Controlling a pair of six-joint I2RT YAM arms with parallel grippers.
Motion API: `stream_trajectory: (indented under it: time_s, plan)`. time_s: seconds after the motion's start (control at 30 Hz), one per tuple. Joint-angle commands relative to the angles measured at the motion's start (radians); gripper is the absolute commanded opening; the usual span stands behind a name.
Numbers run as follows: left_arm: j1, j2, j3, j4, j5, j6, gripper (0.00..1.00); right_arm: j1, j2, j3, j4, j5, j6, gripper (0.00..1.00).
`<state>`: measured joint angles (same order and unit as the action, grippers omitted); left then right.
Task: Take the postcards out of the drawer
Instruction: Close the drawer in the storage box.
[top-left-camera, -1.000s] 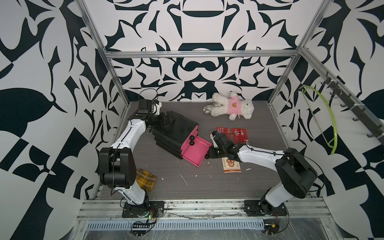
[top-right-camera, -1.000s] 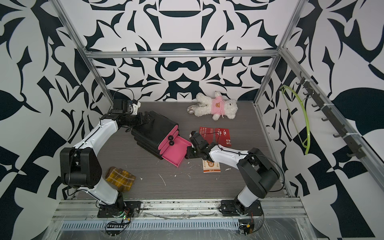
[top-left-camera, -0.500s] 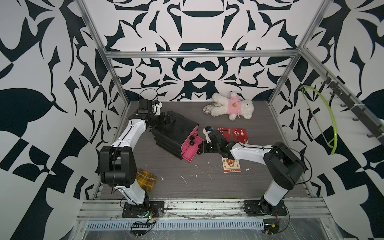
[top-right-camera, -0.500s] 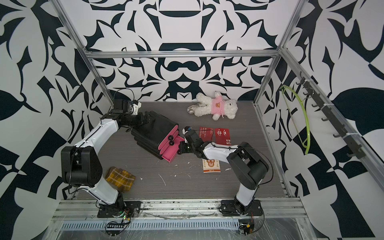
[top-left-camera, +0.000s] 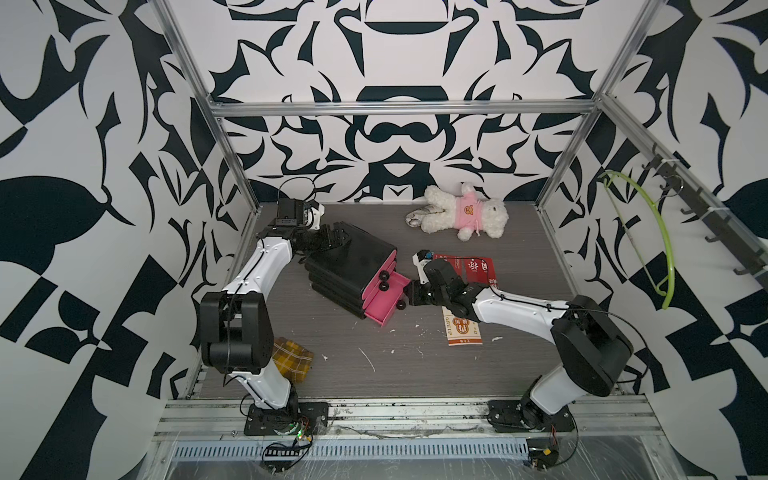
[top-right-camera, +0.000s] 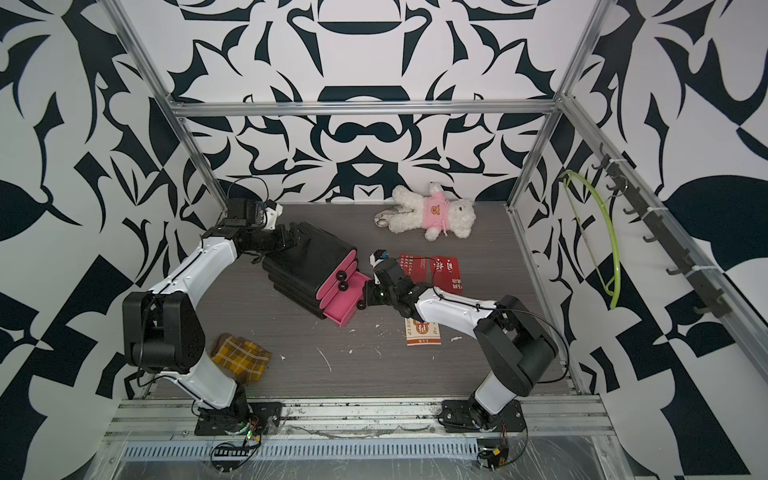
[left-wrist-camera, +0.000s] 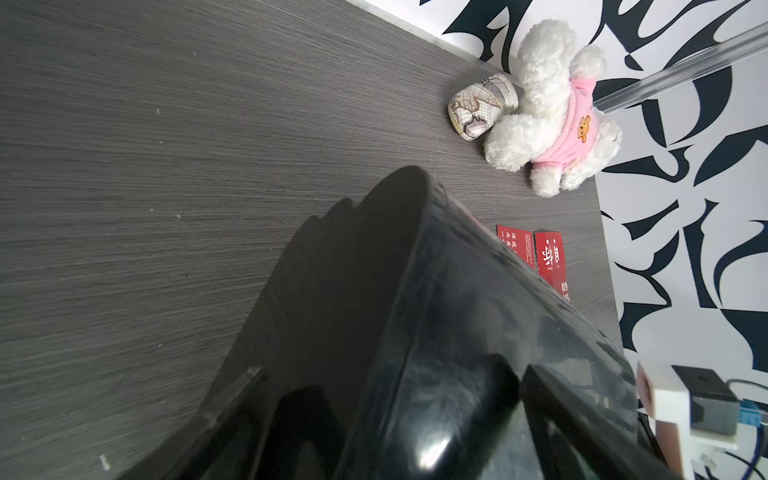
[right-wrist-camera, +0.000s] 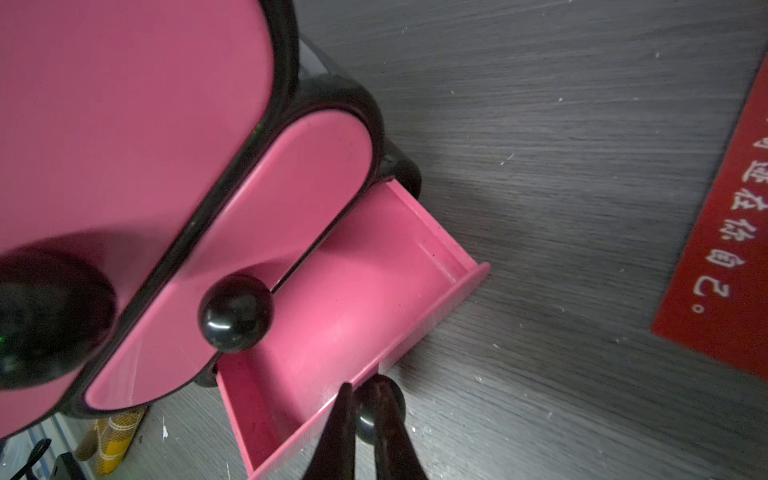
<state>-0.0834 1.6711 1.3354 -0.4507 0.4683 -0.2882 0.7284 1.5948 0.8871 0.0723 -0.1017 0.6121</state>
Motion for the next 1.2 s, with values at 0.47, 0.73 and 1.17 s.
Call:
stream_trajectory:
  time_s: [0.47, 0.73, 1.17]
  plan:
    - [-0.001, 0.041, 0.027, -0.048, 0.067, -0.012, 0.97, 0.005, 0.207, 0.079, 0.239, -0.069, -0.014, 0.1]
    - [-0.004, 0.053, 0.034, -0.046, 0.108, -0.028, 0.94, 0.006, 0.312, 0.119, 0.385, -0.107, 0.03, 0.09]
    - [-0.003, 0.031, 0.027, -0.031, 0.11, -0.039, 0.95, 0.008, 0.347, 0.084, 0.567, -0.135, 0.06, 0.08]
